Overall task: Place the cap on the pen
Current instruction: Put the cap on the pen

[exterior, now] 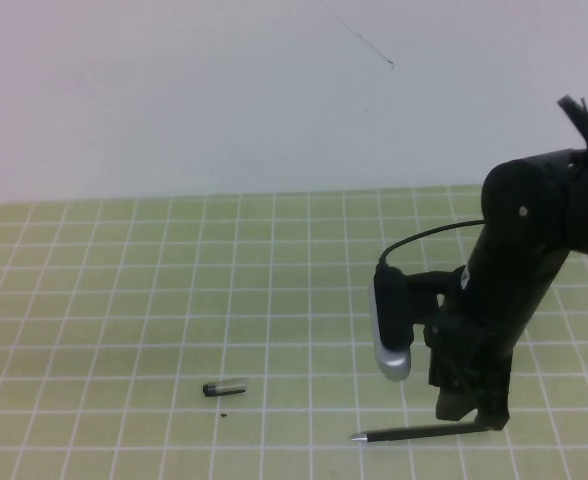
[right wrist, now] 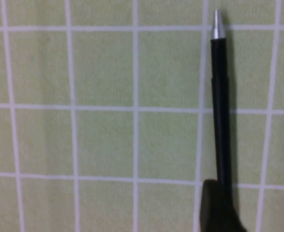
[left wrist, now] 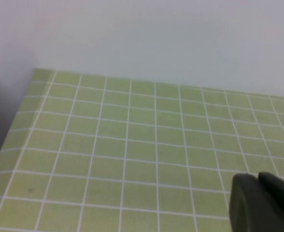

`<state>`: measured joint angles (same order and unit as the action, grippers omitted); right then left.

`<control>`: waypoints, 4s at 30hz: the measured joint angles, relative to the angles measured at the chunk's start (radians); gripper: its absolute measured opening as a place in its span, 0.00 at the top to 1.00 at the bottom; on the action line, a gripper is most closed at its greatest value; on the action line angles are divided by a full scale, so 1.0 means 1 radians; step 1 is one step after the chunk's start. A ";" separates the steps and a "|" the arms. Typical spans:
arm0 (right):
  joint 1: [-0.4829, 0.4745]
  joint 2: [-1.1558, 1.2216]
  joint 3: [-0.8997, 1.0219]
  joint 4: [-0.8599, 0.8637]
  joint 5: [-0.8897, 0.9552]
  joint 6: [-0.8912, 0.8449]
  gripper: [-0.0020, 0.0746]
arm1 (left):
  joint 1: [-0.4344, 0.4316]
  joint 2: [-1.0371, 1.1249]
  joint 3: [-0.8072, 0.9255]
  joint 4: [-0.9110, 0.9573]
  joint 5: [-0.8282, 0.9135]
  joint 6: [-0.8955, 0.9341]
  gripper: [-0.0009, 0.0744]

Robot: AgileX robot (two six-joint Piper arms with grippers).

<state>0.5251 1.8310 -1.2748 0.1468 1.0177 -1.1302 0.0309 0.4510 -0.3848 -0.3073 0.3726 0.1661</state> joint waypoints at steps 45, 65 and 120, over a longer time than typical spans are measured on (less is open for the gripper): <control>0.015 0.080 0.140 -0.154 -0.203 0.025 0.95 | 0.000 0.001 -0.016 -0.025 0.036 0.018 0.99; 0.015 0.080 -0.150 -0.046 0.040 0.325 0.98 | 0.000 0.426 -0.477 -0.349 0.711 0.790 0.99; -0.215 -0.012 -0.162 -0.104 0.197 0.471 0.98 | -0.410 1.446 -0.752 0.086 0.320 1.151 0.47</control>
<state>0.3104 1.8194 -1.4364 0.0433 1.2145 -0.6596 -0.3787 1.8969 -1.1364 -0.2212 0.6924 1.3168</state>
